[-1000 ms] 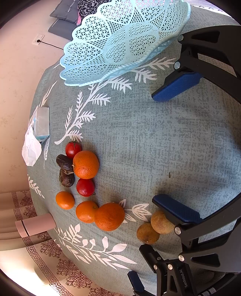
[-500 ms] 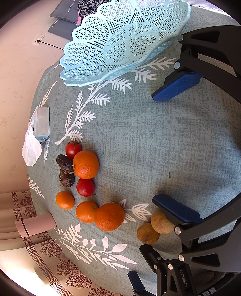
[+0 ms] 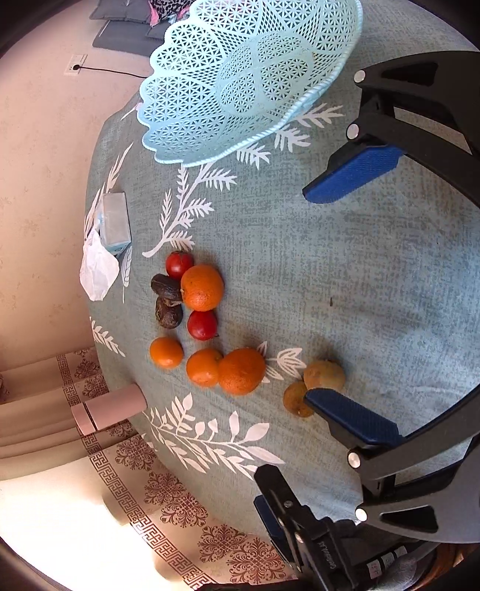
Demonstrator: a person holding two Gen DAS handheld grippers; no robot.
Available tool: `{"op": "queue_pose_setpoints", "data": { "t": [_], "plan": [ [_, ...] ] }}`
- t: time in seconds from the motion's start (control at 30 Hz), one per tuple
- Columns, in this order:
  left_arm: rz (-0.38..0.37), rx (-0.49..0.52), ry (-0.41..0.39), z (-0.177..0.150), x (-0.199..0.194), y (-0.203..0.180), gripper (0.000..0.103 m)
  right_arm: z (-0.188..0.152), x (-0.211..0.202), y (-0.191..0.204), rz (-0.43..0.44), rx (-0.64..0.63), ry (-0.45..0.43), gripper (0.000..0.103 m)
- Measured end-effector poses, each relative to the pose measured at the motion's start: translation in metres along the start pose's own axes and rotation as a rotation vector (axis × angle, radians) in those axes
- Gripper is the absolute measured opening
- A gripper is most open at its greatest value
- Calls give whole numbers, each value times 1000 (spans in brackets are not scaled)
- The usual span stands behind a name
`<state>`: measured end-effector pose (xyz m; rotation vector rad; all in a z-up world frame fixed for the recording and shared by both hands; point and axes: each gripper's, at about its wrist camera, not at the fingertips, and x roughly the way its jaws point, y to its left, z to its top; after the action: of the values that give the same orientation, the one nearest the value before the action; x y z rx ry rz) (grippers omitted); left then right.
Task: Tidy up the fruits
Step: 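Grasp a brown kiwi with the right tool while the left tool grasps the other brown kiwi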
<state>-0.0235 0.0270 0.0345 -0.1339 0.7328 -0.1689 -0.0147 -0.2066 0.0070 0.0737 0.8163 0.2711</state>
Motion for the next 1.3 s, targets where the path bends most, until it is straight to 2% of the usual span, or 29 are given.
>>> {"op": "queue_pose_setpoints", "data": {
  "t": [0.07, 0.1, 0.13, 0.3, 0.4, 0.47, 0.5, 0.8, 0.9, 1.0, 1.13, 1.3],
  "plan": [
    [8, -24, 0, 2, -1, 4, 98, -2, -3, 11, 24, -29, 3, 101],
    [8, -27, 2, 3, -1, 5, 98, -3, -4, 17, 35, -45, 4, 96],
    [9, -26, 3, 3, -1, 4, 98, -4, -3, 22, 42, -60, 12, 86],
    [20, -29, 19, 2, 2, 9, 98, -9, 13, 44, 95, -112, 93, 51],
    [23, -41, 40, 1, 6, 12, 98, -10, 19, 50, 104, -136, 112, 37],
    [22, -39, 43, 0, 7, 12, 98, -11, 21, 51, 109, -140, 116, 33],
    [20, -34, 42, 0, 7, 11, 98, -11, 22, 50, 105, -137, 118, 28],
    [6, 45, 24, 0, -1, -7, 96, -5, 5, 33, 96, -81, 77, 27],
    [-18, 84, 42, -1, -1, -18, 87, 0, -5, 20, 73, -48, 45, 27],
    [-67, 117, 92, -4, 6, -31, 80, 4, -14, 3, 44, -7, 17, 27],
    [-124, 165, 162, -9, 19, -51, 62, 9, -25, -18, 17, 43, -18, 27],
    [-171, 204, 218, -13, 34, -71, 50, 12, -36, -36, 4, 79, -51, 27]
  ]
}}
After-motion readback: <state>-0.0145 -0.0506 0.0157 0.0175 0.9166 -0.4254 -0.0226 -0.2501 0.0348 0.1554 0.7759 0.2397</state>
